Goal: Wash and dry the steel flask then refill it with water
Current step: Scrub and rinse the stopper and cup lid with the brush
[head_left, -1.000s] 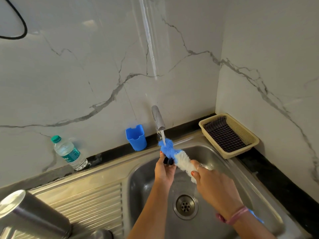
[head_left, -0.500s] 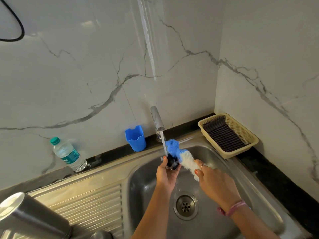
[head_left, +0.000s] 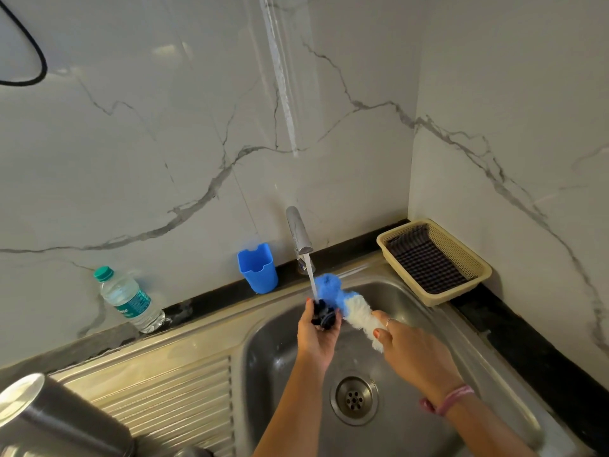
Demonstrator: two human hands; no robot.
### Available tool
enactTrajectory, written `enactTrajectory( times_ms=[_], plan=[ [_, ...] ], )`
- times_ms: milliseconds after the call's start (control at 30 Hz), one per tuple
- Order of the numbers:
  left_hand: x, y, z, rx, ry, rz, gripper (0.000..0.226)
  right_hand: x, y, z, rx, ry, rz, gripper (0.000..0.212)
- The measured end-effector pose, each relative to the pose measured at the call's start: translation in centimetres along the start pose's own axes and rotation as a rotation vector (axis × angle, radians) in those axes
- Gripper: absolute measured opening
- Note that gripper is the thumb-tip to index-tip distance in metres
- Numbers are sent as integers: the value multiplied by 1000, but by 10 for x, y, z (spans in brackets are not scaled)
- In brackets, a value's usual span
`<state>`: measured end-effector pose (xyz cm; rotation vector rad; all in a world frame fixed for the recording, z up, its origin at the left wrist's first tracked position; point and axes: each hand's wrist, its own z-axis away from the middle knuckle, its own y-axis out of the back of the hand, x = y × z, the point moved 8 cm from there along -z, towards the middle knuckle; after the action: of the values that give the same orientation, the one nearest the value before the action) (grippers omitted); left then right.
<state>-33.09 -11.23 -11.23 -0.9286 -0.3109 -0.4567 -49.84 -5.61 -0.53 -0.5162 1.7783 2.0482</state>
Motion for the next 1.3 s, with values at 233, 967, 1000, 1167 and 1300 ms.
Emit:
enactTrajectory(
  times_ms=[233,967,1000,1167,1300],
  plan=[
    [6,4,-4,27,-17,17,34,-5,-4,8,-8,57,-7,45],
    [1,-3,3,-7,6,23,37,-3,-7,-4,-85,12,-47,45],
    [2,-4,1,-19,-4,25,36,-6,-8,-1,-88,26,-50,45],
    [4,-11,5,-41,-6,12,38,5,1,-10,-67,-21,-60,44],
    [2,-6,3,-12,10,14,34,-2,1,-1,-66,24,-54,45]
  ],
)
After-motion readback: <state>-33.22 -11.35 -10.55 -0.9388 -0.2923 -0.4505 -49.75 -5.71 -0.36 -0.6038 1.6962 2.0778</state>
